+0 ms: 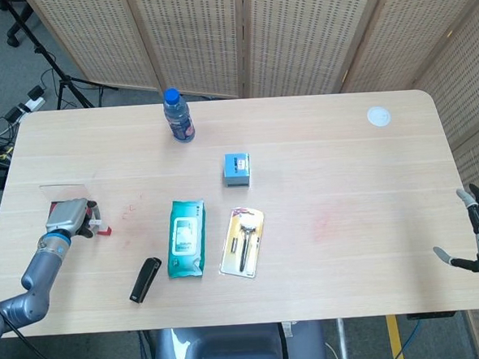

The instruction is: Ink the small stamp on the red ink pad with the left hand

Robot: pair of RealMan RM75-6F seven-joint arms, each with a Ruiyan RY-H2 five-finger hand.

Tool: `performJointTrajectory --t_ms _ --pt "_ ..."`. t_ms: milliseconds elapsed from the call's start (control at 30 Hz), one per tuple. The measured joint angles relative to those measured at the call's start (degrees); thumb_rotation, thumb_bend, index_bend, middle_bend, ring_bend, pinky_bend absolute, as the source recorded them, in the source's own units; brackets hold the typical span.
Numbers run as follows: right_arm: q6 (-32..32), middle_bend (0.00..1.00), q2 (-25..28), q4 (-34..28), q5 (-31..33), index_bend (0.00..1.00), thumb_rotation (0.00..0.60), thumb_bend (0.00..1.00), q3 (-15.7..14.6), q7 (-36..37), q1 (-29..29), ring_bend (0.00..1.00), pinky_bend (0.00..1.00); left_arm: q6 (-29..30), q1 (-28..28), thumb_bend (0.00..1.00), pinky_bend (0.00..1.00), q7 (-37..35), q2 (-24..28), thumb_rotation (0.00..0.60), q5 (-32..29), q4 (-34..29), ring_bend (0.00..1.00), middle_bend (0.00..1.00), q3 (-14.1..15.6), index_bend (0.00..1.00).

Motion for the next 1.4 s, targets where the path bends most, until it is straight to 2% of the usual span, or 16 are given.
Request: performJointTrajectory --t_ms 533,1400 --pt "0.17 0.0 0.17 0.06 -0.11 0.0 0.6 0.0 0.05 0.48 -0.08 0.0 0.0 1.34 1.29 0.37 1.0 -1.0 -1.02 0.6 3.18 0.48 1.0 1.0 -0.36 0.5" --pt "0.41 0.0 0.27 0.05 -0.12 0.0 0.6 0.0 0.09 0.72 -0.23 0.0 0.0 1.08 1.71 0.37 1.0 -1.12 1.72 0.6 3.92 -3.23 1.0 1.0 -0.99 0.5"
